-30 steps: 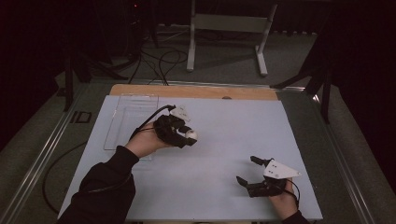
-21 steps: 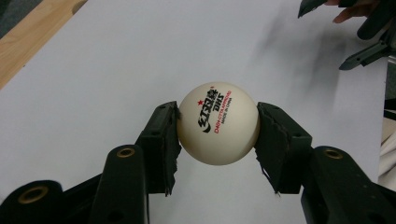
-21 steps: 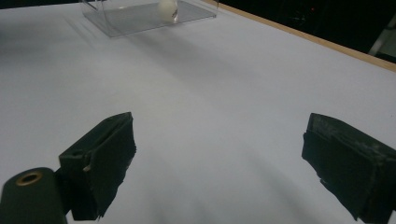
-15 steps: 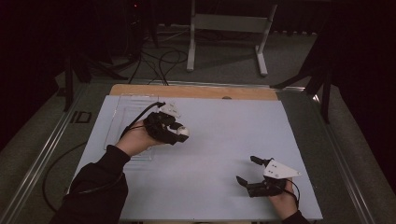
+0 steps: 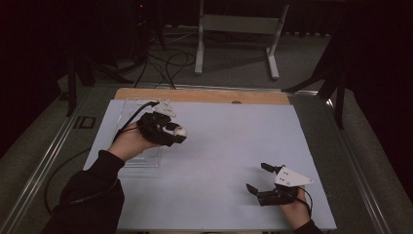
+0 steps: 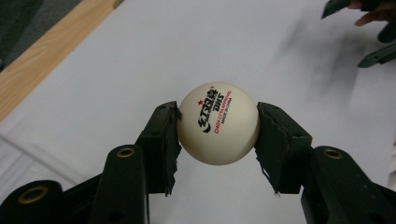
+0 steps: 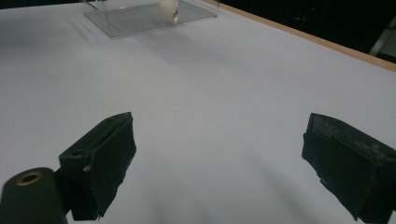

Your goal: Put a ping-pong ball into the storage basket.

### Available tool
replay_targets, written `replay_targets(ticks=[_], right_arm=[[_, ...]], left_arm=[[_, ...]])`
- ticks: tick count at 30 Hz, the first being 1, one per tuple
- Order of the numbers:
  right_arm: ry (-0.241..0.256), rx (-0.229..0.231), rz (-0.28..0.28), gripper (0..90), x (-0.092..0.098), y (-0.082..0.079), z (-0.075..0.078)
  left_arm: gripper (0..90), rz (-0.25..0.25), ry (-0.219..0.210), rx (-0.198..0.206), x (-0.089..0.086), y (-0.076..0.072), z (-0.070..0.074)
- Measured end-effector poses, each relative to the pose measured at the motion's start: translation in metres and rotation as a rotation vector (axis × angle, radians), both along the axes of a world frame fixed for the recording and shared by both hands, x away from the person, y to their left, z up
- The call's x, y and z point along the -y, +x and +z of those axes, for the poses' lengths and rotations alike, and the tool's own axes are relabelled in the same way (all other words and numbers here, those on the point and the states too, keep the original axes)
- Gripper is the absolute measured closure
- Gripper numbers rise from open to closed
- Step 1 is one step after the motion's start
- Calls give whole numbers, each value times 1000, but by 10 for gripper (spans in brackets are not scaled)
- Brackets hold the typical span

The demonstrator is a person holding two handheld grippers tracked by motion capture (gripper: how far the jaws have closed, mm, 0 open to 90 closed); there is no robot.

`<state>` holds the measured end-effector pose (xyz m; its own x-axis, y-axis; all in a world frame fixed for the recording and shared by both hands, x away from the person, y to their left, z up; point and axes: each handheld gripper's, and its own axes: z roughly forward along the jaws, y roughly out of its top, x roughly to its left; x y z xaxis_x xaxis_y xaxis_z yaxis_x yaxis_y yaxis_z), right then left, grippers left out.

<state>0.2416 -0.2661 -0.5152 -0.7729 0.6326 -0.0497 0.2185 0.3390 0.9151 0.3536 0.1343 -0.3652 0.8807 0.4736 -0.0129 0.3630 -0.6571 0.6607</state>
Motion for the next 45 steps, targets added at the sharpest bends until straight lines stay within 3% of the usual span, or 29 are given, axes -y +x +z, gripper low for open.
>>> replay_targets(ticks=[12, 24, 34, 45], right_arm=[[-1, -5, 0, 94, -1, 0, -1], [-4, -5, 3, 94, -1, 1, -1], [-3, -13, 4, 94, -2, 1, -2], [-3, -9, -4, 94, -1, 1, -1]], left_arm=[[522, 97, -19, 1, -27, 4, -5], [522, 235, -29, 24, -52, 7, -16], [522, 284, -18, 11, -67, 6, -31], [521, 308, 4, -38, -72, 10, -49]])
